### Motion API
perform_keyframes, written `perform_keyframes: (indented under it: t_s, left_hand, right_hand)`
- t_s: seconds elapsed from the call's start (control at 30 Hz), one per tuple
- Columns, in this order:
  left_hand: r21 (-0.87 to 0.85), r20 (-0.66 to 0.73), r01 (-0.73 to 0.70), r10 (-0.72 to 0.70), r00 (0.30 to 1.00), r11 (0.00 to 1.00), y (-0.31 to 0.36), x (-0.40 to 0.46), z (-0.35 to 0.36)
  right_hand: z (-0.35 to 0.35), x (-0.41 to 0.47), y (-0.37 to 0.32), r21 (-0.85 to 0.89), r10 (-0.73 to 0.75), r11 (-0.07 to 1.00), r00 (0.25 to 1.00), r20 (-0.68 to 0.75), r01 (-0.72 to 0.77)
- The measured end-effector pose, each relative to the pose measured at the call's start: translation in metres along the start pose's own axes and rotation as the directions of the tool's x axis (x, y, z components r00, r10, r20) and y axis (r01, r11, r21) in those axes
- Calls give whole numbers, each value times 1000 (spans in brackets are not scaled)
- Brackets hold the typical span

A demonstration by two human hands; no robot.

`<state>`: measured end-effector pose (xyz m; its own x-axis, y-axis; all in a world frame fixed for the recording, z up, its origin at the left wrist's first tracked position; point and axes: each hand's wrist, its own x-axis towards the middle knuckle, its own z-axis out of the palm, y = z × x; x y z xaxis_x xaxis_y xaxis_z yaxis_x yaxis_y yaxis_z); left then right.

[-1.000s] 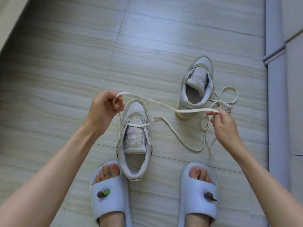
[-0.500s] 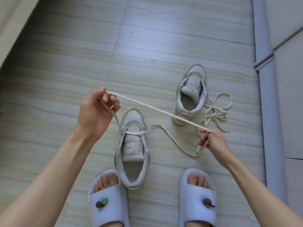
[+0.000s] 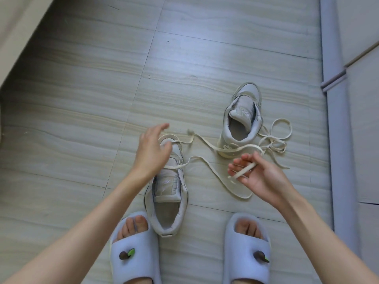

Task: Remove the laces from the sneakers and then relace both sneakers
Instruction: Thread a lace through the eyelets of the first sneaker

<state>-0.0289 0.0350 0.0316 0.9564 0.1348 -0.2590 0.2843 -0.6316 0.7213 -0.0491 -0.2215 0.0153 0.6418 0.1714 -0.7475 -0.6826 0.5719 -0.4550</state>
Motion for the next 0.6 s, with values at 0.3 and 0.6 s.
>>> perform_keyframes:
  t_s: [0.3,0.6]
  left_hand:
    - [-196,535,-194,271,800,961,1,-41,51]
    - [-331,567,88,124,814,939,-6,-38,25]
  right_hand:
    - [45,-13,-4,59,17,998,983,182,-28]
    - [36,-6,-15,109,-17,994,998,66,10]
